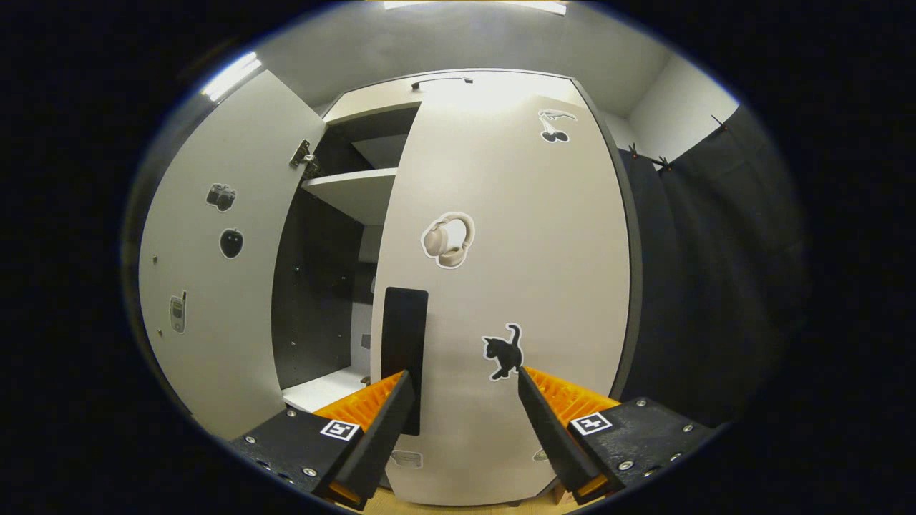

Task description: Grab one shoe with the right hand and put it into the shoe cabinet, grab the other shoe with the left hand and put it into the shoe cabinet; then close the right door with the right hand and the left door with the left hand.

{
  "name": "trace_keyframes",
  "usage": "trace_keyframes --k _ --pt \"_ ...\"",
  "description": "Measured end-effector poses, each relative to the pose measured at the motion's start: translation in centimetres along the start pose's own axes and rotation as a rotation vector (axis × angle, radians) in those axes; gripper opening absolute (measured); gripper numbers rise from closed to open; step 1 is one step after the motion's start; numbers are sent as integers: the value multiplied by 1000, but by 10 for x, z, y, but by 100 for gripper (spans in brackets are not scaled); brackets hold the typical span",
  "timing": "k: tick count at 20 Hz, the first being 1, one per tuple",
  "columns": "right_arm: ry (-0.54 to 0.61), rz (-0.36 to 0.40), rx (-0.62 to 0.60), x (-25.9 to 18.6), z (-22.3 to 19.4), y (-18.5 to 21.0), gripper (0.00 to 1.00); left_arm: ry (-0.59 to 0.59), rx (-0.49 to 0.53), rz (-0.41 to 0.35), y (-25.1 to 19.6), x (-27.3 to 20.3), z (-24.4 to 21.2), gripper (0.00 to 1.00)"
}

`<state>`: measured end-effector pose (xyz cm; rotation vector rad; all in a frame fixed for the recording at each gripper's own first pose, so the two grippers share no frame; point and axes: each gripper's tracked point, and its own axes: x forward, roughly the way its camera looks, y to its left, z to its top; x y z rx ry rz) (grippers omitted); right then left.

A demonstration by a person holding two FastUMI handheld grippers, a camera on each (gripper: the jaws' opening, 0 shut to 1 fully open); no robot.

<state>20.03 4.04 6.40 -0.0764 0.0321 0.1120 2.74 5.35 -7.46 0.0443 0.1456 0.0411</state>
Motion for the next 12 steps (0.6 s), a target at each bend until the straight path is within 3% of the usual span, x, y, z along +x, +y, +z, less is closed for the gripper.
trace_keyframes --k 2,3,12 --pt "4 1 6 7 -1 -1 90 3 -3 1 1 -1 1 94" --pt "6 1 14 10 -2 -1 90 3 -4 0 3 0 2 100" --pt "20 -14 39 15 -7 -6 91 -3 13 48 22 -9 12 96"
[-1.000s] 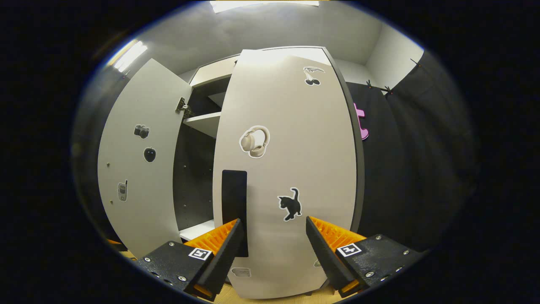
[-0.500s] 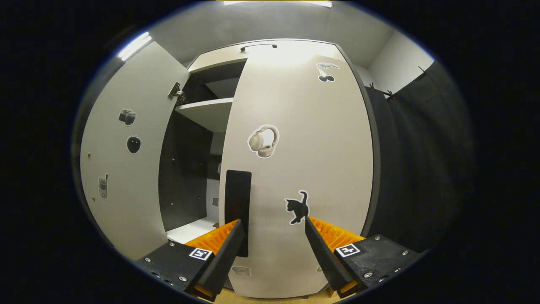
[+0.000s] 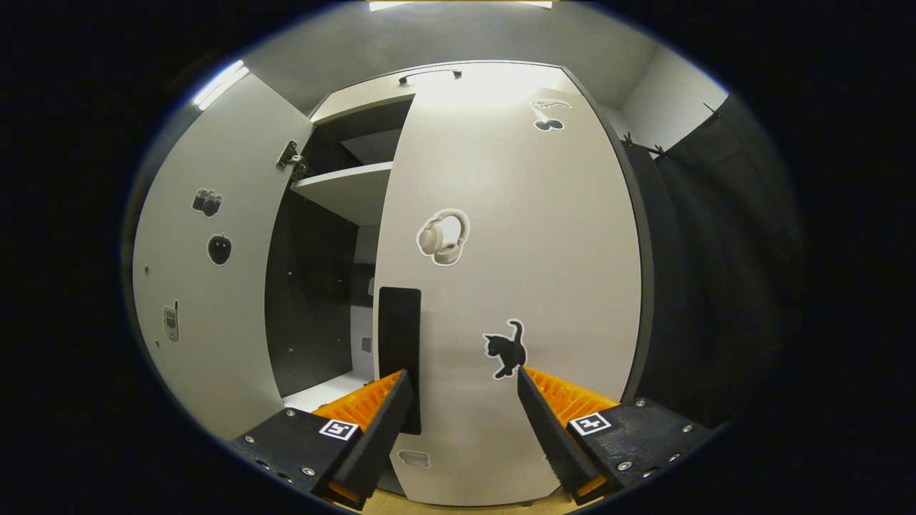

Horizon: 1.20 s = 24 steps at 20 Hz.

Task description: Grab one shoe with the right hand and put it into the shoe cabinet, grab the other shoe with the left hand and put it into the shoe cabinet; then close the right door with the right hand and the left door with the left hand.

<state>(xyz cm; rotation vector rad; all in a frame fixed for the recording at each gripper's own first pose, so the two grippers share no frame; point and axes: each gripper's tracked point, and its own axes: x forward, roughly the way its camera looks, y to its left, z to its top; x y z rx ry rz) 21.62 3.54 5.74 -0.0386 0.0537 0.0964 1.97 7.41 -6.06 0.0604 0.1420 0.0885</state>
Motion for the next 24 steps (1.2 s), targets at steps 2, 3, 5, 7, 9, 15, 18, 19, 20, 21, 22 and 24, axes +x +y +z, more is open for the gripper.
trace_keyframes --k 2,3,5,7,9,15,18,19,20,21,22,24 --pt "-4 -2 18 -8 6 -3 92 -9 -2 21 8 -4 5 99" --pt "-14 1 31 -15 11 -4 92 -8 -6 33 13 -7 7 100" --pt "-28 3 41 -31 16 -8 92 -5 -24 67 28 -10 14 100" --pt "-45 -4 43 -48 21 -14 92 -5 -39 124 53 -11 24 100" --pt "-50 0 38 -68 18 -18 92 -19 -57 164 71 -25 40 98" --pt "-43 -12 17 -122 -5 -32 93 -114 -51 235 133 -14 102 97" --pt "-42 -26 33 -145 -4 -36 93 -150 -43 250 151 10 132 96" --pt "-44 -31 34 -151 -3 -39 93 -164 -39 245 153 19 143 94" --pt "-45 -42 31 -155 -4 -42 93 -173 -30 240 154 27 150 94" --pt "-43 -48 28 -158 -5 -44 92 -180 -17 236 154 33 153 94" --pt "-37 -49 29 -162 -7 -45 92 -184 -4 227 153 38 157 94" --pt "-26 -52 38 -166 -10 -48 93 -180 18 218 151 45 159 96"
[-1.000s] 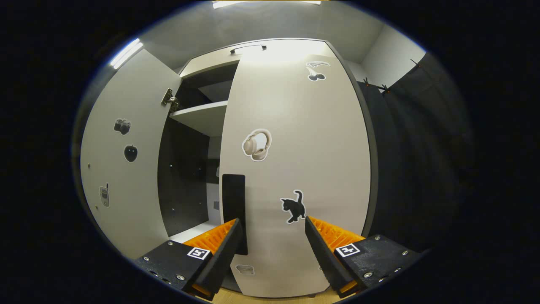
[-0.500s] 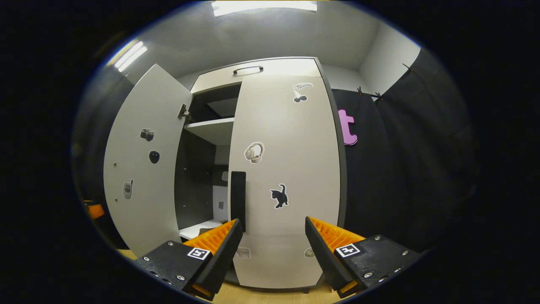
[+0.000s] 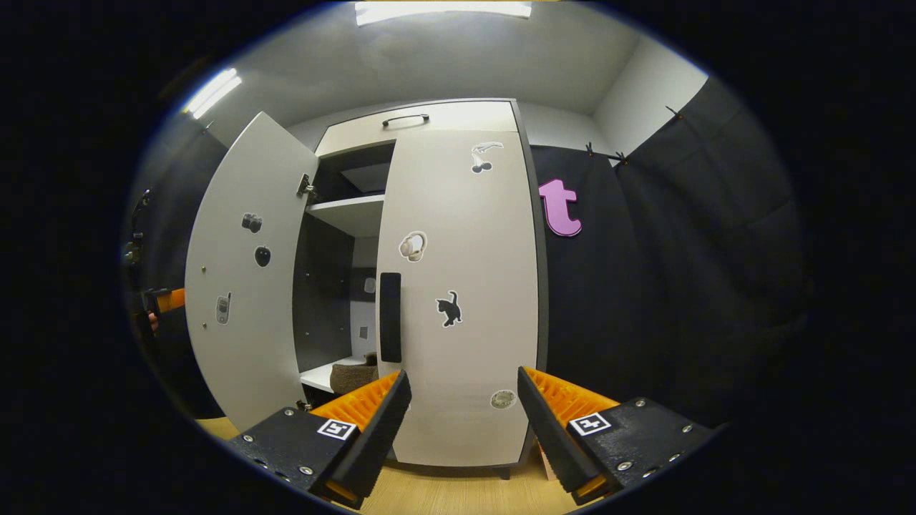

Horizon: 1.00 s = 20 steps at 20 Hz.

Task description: Grab one shoe with the right hand and put it into the shoe cabinet, grab the other shoe with the left hand and put it into the shoe cabinet; then close the right door with the right hand and the left door with the left hand.

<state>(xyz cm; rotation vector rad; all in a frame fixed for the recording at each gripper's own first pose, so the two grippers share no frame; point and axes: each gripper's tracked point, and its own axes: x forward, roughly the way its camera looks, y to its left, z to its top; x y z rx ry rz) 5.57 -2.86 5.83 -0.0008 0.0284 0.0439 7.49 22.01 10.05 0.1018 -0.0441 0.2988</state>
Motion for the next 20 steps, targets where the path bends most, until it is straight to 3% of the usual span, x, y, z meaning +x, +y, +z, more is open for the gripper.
trace_keyframes --k 2,8,17,20 --pt "5 -7 1 -2 -3 -5 92 -32 46 14 3 2 7 95" --pt "2 -18 29 1 -6 -15 92 10 38 -73 -15 -3 1 92" --pt "34 -36 63 -1 -23 -34 92 23 25 -234 -90 -26 -1 92" --pt "39 -45 58 -8 -24 -40 92 45 -8 -286 -120 -25 -6 99"
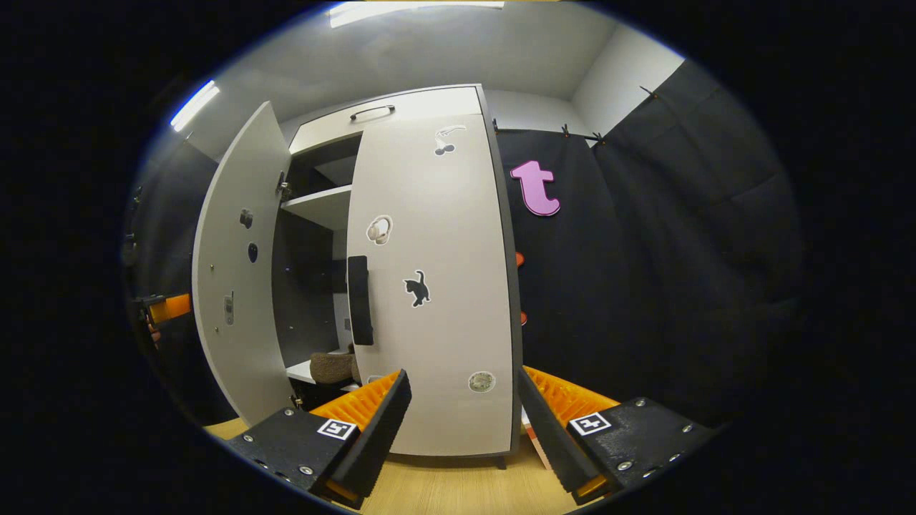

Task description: Grab one shoe with the right hand and put it into the shoe cabinet, grab the other shoe with the left hand and put it into the shoe cabinet; then close the right door with the right hand and the left door with the left hand.

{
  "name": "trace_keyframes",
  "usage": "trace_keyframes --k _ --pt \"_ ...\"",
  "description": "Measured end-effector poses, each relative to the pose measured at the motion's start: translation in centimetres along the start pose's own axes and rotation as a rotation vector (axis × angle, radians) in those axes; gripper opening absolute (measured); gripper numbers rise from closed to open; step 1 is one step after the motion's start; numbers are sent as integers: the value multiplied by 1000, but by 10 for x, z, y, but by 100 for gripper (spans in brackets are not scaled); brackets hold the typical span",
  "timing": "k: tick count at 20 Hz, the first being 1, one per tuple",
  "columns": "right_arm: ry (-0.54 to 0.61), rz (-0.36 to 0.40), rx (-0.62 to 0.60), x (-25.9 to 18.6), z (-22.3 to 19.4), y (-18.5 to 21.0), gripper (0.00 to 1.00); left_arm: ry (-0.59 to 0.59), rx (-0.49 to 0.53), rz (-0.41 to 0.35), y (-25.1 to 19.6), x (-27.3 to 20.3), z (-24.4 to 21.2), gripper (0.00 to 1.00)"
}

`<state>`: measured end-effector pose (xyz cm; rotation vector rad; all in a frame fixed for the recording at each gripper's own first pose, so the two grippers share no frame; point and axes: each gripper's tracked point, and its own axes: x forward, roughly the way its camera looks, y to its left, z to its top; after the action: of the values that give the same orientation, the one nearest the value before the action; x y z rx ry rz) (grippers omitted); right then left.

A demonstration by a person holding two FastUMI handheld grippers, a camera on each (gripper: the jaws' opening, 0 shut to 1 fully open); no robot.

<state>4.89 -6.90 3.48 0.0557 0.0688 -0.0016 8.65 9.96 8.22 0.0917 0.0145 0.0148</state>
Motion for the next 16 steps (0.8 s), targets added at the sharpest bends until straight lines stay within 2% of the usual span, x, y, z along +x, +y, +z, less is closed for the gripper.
trace_keyframes --k 1,4,7,16 --pt "-2 -3 1 -2 0 -1 93 5 -13 -11 -7 3 -2 95" --pt "-9 -22 -3 -7 2 -8 92 20 -25 -24 -18 22 -6 96" --pt "-7 -31 -10 -9 6 -12 92 22 -32 -83 -43 30 -8 96" --pt "-13 -32 -22 -7 14 -11 92 27 -37 -172 -97 50 -17 94"
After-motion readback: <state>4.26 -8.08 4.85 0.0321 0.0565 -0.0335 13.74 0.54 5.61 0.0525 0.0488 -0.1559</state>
